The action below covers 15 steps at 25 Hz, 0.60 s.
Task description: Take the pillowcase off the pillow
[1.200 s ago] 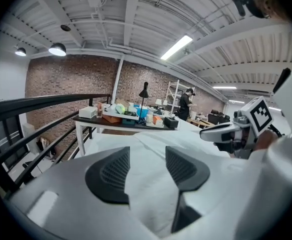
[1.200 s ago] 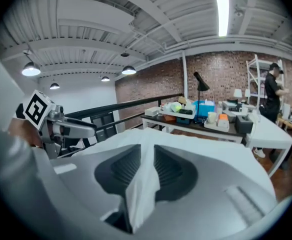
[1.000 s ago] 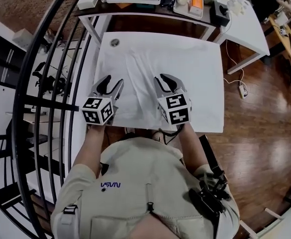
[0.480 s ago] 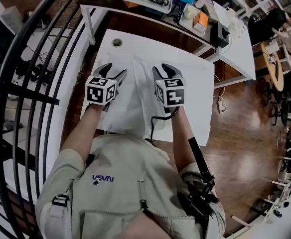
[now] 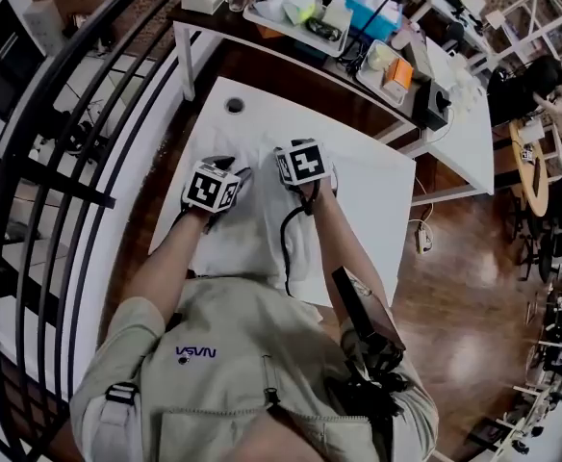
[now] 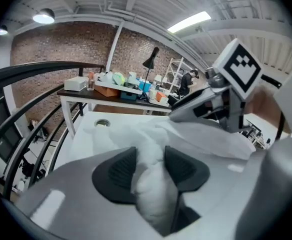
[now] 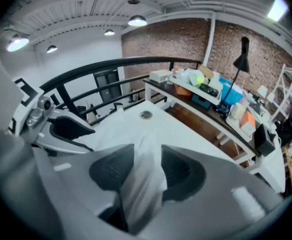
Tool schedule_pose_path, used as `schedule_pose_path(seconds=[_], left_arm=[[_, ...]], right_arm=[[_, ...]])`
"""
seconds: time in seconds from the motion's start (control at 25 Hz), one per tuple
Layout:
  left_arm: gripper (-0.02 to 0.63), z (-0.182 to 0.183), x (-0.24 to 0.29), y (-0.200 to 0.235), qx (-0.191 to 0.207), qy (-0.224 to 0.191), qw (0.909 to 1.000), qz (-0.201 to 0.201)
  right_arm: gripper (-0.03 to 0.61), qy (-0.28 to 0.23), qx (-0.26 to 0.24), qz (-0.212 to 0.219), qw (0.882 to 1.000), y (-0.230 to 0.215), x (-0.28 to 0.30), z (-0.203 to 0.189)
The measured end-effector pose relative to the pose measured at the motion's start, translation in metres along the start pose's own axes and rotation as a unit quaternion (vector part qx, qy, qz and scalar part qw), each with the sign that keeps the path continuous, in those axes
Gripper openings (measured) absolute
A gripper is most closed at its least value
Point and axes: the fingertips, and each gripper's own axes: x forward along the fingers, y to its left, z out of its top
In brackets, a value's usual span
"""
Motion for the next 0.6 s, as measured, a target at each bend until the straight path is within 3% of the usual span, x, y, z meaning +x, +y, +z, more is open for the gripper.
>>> schedule_pose_path(seconds=[0.16, 0.32, 0.48, 0.6], left_arm=[[0.081, -0.014, -0.009, -0.016, 0.042, 0.003, 0.9991, -0.010], [0.026, 0.002, -0.044, -0.022, 0.059, -0.065, 0.9961, 0.003], [0.020, 0.034, -0.088, -0.036, 0.064, -0.145, 0.9874, 0.001], [0.018, 0.060, -0.122, -0.042, 0.053, -0.210, 0.9762, -0.006]], right_arm=[[0.167, 0.043, -0.016, 0.009, 0.999, 0.008, 0.015, -0.019], [0.026, 0.020, 0.033, 0.028, 0.999, 0.010, 0.006, -0.022], [0.018, -0.002, 0.074, -0.050, 0.996, -0.044, -0.028, -0.028], [0.015, -0.072, 0.078, -0.138, 0.985, -0.096, -0.076, -0.024]])
